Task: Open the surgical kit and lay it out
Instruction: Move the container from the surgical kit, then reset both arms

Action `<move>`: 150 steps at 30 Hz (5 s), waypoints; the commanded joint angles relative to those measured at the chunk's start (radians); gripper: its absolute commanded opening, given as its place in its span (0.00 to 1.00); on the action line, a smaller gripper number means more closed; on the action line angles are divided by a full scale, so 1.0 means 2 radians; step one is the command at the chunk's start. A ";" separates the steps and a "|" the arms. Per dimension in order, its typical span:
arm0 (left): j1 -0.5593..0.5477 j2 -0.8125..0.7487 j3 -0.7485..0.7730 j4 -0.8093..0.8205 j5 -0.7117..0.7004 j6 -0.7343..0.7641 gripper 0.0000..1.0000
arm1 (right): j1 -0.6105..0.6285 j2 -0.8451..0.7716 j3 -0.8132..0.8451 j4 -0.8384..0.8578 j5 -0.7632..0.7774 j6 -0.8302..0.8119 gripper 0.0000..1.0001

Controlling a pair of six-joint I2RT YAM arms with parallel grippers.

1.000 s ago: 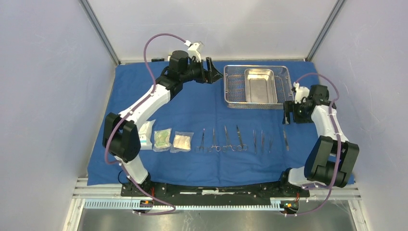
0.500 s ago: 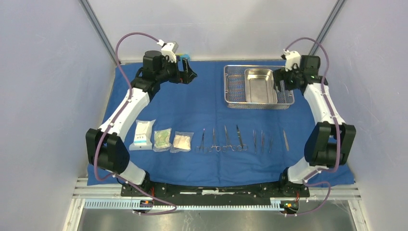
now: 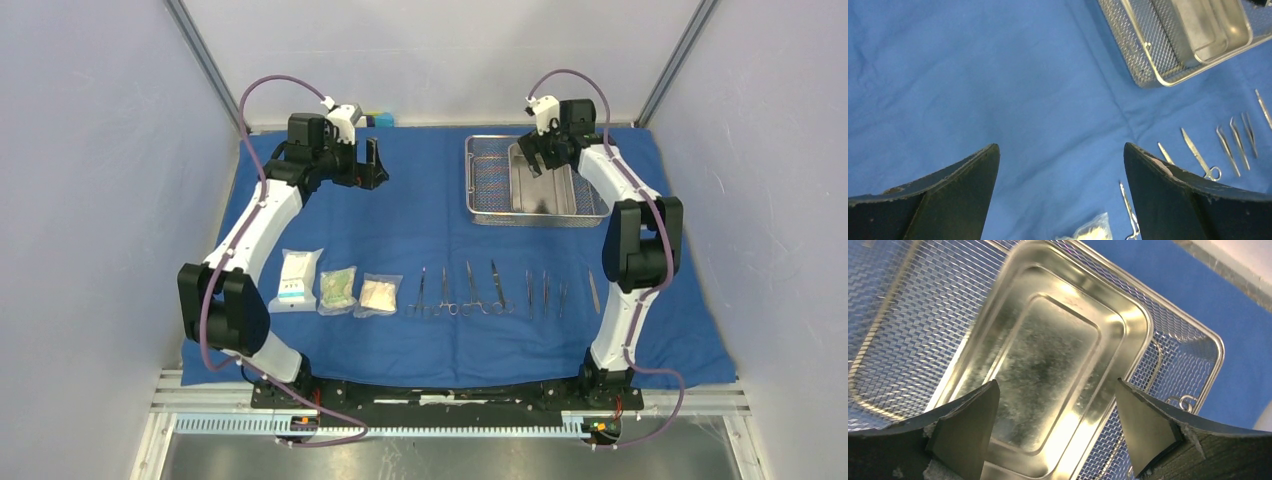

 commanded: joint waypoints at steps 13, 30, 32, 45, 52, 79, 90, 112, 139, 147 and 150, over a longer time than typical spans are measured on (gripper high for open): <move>0.006 0.036 0.015 -0.010 0.032 0.028 1.00 | -0.069 0.084 0.046 0.009 0.026 0.028 0.79; 0.006 0.066 0.038 0.013 0.052 -0.011 1.00 | -0.050 0.101 -0.004 0.034 -0.040 0.118 0.22; 0.006 0.069 0.038 0.015 0.053 -0.012 1.00 | -0.044 0.097 -0.009 0.042 -0.043 0.131 0.18; 0.006 0.085 0.052 0.023 0.062 -0.019 1.00 | 0.006 0.090 -0.020 0.074 -0.030 0.172 0.00; 0.006 0.097 0.059 0.024 0.070 -0.022 1.00 | 0.030 0.067 -0.047 0.087 -0.011 0.199 0.06; 0.012 0.112 0.067 0.030 0.085 -0.039 1.00 | 0.054 0.130 0.009 0.094 0.044 0.374 0.07; 0.013 0.111 0.067 0.030 0.085 -0.042 1.00 | 0.054 0.131 0.002 0.093 0.072 0.352 0.18; 0.028 0.033 0.030 0.047 0.016 -0.029 1.00 | 0.048 -0.021 -0.016 0.089 0.125 0.207 0.98; 0.095 -0.326 -0.190 0.073 -0.145 0.007 1.00 | -0.022 -0.326 -0.184 0.034 -0.016 0.062 0.98; 0.095 -0.351 -0.217 0.082 -0.139 0.008 1.00 | -0.023 -0.405 -0.291 0.105 -0.036 0.074 0.98; 0.095 -0.359 -0.232 0.094 -0.135 0.006 1.00 | -0.023 -0.421 -0.317 0.126 -0.053 0.072 0.98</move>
